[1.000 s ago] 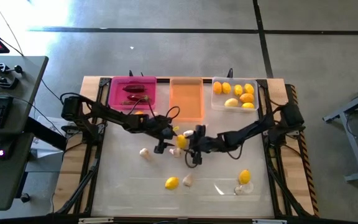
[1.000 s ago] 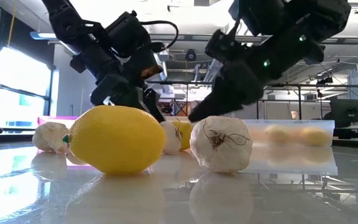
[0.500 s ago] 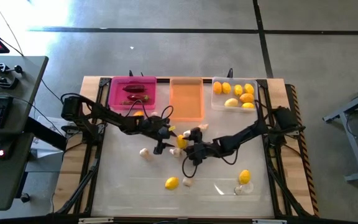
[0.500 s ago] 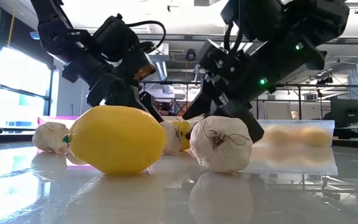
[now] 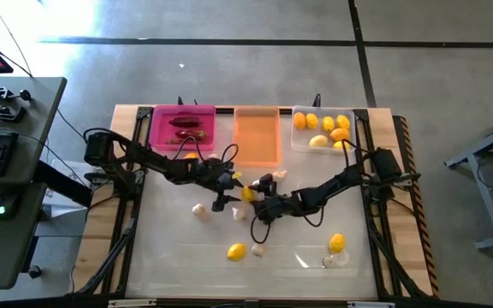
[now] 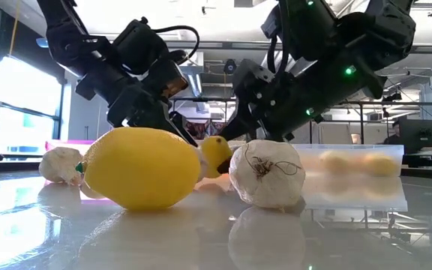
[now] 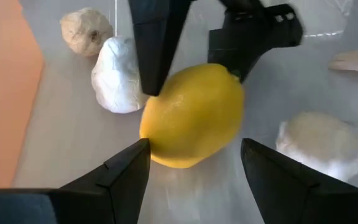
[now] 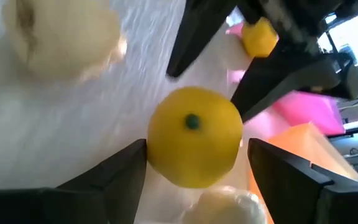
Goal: Sort produce into baskets
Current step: Put the yellow lemon into the transparent bin
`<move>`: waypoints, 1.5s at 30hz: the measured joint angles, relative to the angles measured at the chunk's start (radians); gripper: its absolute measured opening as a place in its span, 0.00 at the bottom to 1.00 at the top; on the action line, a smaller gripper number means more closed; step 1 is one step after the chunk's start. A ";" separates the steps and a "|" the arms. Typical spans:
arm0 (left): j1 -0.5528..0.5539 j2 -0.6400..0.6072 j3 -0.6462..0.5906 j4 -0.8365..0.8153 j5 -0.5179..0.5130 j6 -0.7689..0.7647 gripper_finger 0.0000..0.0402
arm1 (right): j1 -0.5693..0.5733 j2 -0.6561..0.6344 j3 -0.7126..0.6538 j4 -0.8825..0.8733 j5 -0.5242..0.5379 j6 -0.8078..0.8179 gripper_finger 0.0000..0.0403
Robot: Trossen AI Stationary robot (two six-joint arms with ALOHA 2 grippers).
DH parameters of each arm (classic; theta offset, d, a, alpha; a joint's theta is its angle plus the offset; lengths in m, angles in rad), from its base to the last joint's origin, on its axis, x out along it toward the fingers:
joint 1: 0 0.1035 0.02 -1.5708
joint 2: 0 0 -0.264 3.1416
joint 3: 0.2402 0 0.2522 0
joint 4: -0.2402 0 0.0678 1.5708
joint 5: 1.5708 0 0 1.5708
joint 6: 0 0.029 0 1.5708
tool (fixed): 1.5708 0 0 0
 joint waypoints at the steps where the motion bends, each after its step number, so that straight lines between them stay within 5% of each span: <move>1: 0.000 0.000 0.000 0.000 -0.001 0.000 0.59 | 0.000 0.000 0.000 0.009 -0.006 0.000 0.66; 12: 0.000 0.000 0.000 0.021 -0.005 0.009 0.59 | -0.004 -0.002 -0.001 0.052 -0.031 0.004 0.51; 18: -0.003 -0.016 0.000 0.052 -0.153 0.012 0.59 | -0.017 -0.054 -0.003 0.003 0.017 0.107 0.48; 23: -0.002 -0.043 -0.017 0.129 -0.178 0.035 0.59 | -0.016 -0.165 -0.001 -0.103 0.085 0.127 0.48; 29: 0.005 -0.042 -0.093 0.252 -0.170 0.033 0.59 | -0.031 -0.371 0.002 -0.342 0.221 0.216 0.47; 36: 0.003 -0.043 -0.179 0.384 -0.165 0.000 0.59 | -0.155 -0.575 0.002 -0.763 0.253 0.611 0.47; 45: 0.005 -0.043 -0.196 0.409 -0.119 -0.060 0.59 | -0.422 -0.621 0.002 -1.070 0.229 0.867 0.47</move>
